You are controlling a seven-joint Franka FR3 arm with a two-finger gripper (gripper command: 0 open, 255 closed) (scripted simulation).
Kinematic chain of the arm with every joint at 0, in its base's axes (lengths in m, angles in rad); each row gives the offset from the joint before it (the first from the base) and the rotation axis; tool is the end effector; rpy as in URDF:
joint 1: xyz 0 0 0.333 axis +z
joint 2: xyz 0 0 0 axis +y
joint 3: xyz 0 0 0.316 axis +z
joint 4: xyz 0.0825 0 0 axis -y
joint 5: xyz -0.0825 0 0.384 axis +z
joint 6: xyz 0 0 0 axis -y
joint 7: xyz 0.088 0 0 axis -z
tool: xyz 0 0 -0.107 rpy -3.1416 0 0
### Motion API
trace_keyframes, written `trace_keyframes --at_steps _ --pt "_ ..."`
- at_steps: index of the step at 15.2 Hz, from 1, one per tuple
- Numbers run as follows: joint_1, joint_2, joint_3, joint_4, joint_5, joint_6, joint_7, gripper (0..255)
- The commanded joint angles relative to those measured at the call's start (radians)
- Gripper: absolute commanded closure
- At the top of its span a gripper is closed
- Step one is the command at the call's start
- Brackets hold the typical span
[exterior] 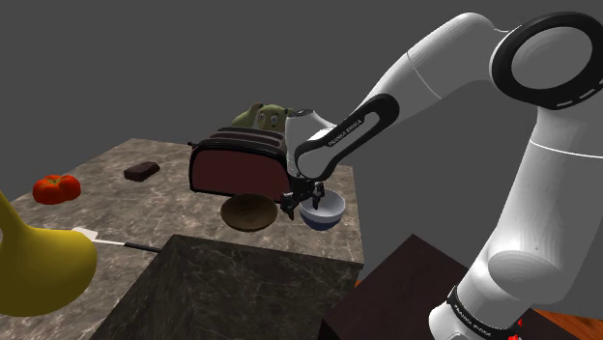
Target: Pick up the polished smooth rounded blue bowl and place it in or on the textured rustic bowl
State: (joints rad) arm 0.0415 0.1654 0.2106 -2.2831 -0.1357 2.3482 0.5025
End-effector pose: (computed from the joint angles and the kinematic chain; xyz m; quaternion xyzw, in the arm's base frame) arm 0.5033 0.1282 0.2751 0.9956 -0.0756 -0.0335 0.0442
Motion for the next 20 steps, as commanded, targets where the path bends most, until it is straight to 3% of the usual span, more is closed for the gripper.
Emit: trace_keyframes --at_steps 1,3,4,13,20 --pt "0.0 0.0 0.0 0.0 0.0 0.0 0.0 0" --pt "0.0 0.0 0.0 0.0 0.0 0.0 0.0 0" --pt "0.0 0.0 0.0 0.0 0.0 0.0 0.0 255" --pt "0.0 0.0 0.0 0.0 0.0 0.0 0.0 255" --pt "-0.003 -0.069 0.006 0.022 0.029 -0.087 -0.024 255"
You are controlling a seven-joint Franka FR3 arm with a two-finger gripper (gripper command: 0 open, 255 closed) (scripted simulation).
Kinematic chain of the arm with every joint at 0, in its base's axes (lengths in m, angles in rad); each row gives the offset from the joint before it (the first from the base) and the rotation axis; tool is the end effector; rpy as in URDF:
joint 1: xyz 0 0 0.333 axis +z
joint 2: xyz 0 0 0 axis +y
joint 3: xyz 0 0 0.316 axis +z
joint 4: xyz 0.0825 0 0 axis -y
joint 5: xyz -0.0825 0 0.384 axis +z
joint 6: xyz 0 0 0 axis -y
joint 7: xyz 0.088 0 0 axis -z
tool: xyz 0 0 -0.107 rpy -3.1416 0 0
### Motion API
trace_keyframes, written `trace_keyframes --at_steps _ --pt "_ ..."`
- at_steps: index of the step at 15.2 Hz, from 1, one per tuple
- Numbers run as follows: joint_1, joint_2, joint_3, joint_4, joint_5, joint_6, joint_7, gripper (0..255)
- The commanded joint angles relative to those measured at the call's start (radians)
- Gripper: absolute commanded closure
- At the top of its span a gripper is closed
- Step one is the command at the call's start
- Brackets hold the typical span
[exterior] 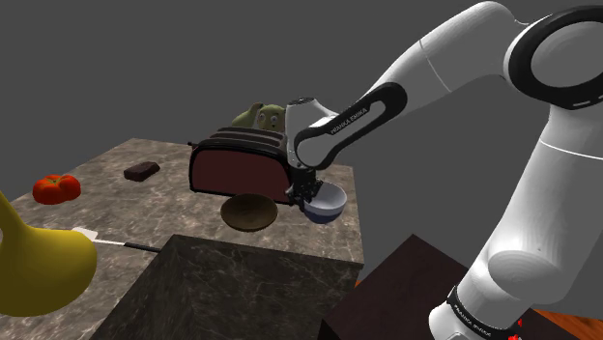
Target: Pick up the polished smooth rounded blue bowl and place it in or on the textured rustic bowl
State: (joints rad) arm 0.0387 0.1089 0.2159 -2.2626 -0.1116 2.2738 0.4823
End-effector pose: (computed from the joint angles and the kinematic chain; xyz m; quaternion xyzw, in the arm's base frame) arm 0.5042 0.1283 0.3062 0.9956 -0.0756 -0.0334 0.0441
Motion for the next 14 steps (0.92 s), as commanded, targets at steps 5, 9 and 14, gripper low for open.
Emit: trace_keyframes --at_steps 5,9,14 --pt "-0.002 -0.056 0.003 0.023 0.021 -0.077 -0.018 255" --pt "-0.002 -0.087 0.003 0.045 0.033 -0.129 -0.028 255" --pt "-0.002 -0.122 0.003 0.077 0.044 -0.194 -0.04 255"
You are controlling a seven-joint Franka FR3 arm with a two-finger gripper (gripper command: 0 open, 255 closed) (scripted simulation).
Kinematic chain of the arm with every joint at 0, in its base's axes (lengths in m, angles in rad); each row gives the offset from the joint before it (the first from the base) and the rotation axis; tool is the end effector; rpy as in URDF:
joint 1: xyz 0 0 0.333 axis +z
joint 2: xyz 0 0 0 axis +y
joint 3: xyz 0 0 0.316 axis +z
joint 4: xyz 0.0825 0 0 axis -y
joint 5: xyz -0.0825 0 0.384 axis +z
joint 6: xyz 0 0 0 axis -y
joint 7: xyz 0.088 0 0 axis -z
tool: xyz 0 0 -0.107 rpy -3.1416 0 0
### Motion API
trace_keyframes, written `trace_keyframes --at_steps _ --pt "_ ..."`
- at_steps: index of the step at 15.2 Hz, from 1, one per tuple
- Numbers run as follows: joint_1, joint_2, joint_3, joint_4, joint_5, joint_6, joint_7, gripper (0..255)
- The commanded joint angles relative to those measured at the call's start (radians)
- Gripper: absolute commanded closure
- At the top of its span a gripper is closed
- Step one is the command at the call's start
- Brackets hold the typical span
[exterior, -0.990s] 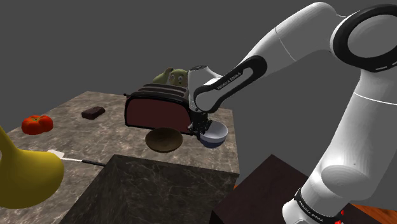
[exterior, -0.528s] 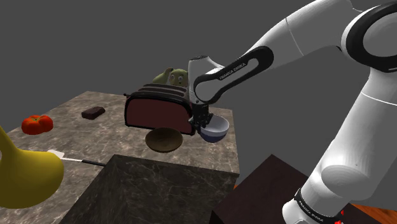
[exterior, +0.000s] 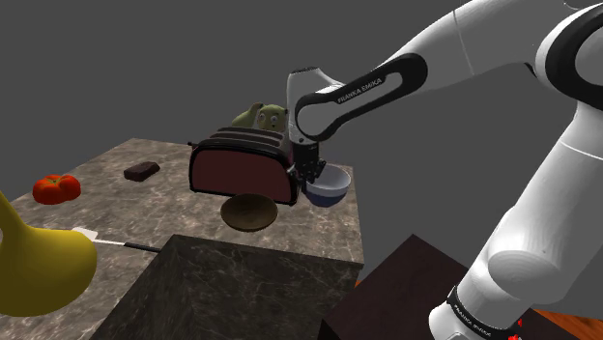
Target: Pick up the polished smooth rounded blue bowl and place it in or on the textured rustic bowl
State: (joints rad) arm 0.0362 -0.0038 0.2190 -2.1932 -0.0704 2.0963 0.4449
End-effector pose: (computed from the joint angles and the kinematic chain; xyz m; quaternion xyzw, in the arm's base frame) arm 0.5037 0.1279 0.3792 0.9956 -0.0756 -0.0334 0.0442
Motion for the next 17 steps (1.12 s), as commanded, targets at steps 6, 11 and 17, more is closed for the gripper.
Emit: trace_keyframes --at_steps 6,11,17 --pt "0.0 -0.044 -0.001 0.053 0.014 -0.095 -0.013 255" --pt "0.026 0.032 0.028 0.178 0.002 -0.149 0.045 255" --pt "0.092 0.219 0.071 0.437 -0.042 -0.237 0.159 255"
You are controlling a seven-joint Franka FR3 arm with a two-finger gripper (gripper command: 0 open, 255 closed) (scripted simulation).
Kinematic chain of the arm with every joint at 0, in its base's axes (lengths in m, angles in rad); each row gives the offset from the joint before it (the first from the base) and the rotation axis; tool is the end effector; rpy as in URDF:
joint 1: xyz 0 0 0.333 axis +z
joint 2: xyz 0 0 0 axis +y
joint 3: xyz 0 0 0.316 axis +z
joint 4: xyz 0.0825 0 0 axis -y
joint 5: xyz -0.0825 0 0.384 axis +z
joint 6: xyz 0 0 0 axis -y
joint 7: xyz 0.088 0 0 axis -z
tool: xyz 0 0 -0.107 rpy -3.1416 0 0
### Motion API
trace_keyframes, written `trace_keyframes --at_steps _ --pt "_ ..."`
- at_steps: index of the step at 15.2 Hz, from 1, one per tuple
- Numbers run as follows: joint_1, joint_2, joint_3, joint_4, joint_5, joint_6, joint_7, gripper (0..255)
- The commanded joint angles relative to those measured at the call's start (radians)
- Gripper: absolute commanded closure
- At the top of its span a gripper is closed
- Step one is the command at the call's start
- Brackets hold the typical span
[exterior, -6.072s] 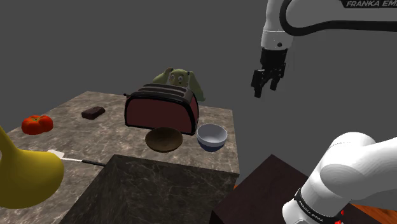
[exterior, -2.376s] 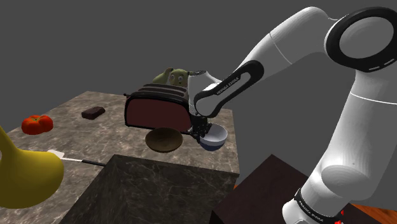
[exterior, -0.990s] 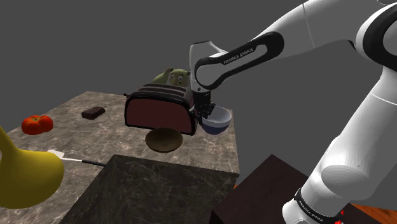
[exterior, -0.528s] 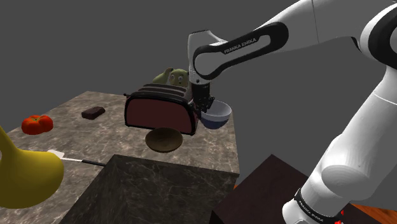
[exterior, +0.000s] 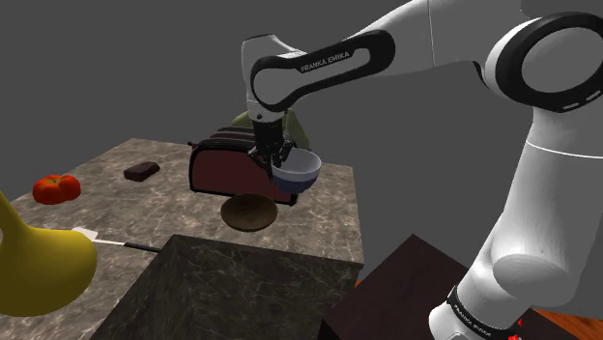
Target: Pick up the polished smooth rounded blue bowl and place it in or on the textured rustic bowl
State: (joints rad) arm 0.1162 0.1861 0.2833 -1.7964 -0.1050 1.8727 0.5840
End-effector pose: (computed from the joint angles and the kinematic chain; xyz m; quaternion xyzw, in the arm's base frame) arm 0.5587 0.2183 0.4384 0.9956 -0.0749 -0.0337 0.0445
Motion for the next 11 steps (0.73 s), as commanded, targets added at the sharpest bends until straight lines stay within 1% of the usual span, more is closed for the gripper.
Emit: trace_keyframes --at_steps 1,5,7,9,10,11 --pt "0.025 0.064 0.011 0.09 -0.016 -0.031 0.037 255" --pt "0.087 0.212 0.024 0.314 -0.054 -0.116 0.099 255" --pt "0.124 0.297 0.025 0.448 -0.073 -0.17 0.124 255" --pt "0.168 0.393 0.024 0.606 -0.094 -0.234 0.144 255" --pt "0.183 0.425 0.022 0.661 -0.1 -0.257 0.149 255" --pt "0.182 0.424 0.021 0.646 -0.1 -0.243 0.15 255"
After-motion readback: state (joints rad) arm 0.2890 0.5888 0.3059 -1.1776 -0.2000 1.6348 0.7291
